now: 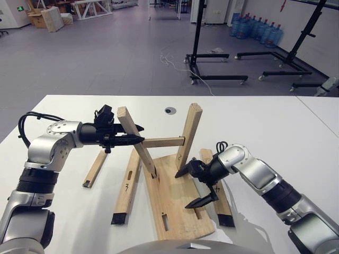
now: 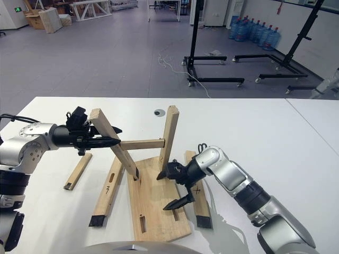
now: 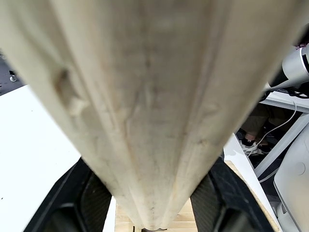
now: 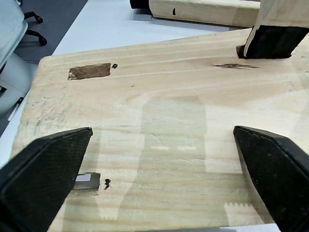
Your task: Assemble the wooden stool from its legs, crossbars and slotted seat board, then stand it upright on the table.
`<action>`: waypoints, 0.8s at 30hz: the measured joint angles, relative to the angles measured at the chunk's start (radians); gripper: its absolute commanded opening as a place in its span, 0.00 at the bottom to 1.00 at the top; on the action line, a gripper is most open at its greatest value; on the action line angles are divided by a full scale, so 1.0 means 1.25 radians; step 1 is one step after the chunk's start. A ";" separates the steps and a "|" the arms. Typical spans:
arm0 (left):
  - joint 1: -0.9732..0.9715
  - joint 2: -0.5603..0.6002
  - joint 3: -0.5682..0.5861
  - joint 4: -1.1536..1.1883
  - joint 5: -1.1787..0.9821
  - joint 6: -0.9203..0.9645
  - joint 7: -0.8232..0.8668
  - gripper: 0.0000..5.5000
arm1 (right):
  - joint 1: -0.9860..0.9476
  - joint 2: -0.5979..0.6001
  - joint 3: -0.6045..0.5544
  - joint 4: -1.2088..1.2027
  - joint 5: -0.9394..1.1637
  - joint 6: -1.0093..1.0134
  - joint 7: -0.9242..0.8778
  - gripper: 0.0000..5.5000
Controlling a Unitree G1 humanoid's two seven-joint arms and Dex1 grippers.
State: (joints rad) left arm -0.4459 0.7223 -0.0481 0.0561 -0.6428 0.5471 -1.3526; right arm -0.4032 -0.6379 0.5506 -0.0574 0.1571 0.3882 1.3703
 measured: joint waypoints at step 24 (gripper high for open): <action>-0.054 0.030 -0.048 -0.024 0.028 0.032 0.003 0.37 | -0.008 0.009 0.000 0.012 -0.009 -0.004 -0.013 0.98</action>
State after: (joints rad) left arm -0.5137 0.7592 -0.1081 0.0259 -0.6073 0.5868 -1.3492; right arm -0.4137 -0.6270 0.5501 -0.0430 0.1462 0.3835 1.3537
